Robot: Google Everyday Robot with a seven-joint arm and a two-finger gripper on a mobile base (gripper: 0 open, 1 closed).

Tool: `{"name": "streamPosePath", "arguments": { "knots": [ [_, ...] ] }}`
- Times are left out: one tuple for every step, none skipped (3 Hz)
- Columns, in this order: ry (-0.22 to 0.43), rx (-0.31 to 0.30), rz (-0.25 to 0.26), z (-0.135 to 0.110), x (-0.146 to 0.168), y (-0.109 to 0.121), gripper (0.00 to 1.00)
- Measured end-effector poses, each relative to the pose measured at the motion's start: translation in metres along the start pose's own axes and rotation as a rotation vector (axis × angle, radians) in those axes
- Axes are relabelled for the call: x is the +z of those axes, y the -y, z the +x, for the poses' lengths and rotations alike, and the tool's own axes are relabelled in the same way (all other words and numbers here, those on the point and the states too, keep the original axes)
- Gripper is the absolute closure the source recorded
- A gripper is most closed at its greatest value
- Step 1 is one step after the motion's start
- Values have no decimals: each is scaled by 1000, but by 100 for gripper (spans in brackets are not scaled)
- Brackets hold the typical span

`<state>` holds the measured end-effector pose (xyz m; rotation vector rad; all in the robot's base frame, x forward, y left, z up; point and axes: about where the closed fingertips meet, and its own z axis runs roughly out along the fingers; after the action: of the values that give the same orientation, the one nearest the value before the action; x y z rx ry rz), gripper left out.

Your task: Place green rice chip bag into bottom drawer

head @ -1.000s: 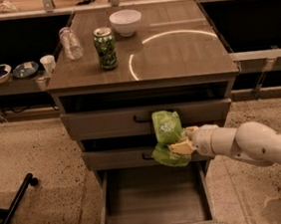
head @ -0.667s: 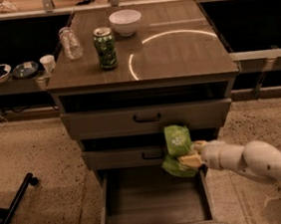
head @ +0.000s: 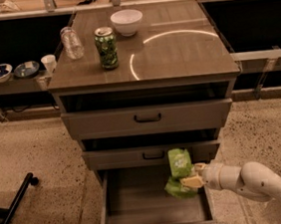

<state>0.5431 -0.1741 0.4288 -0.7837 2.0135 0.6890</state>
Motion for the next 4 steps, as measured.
{"name": "streamPosePath", "arguments": {
  "knots": [
    [-58,-19,-11,11,12,-1,100],
    [-214,-131,-67,94,45,-17,100],
    [-352,-226,-118,192,71,-20,100],
    [-308,-150,-123,212,86,-22,100]
  ]
}}
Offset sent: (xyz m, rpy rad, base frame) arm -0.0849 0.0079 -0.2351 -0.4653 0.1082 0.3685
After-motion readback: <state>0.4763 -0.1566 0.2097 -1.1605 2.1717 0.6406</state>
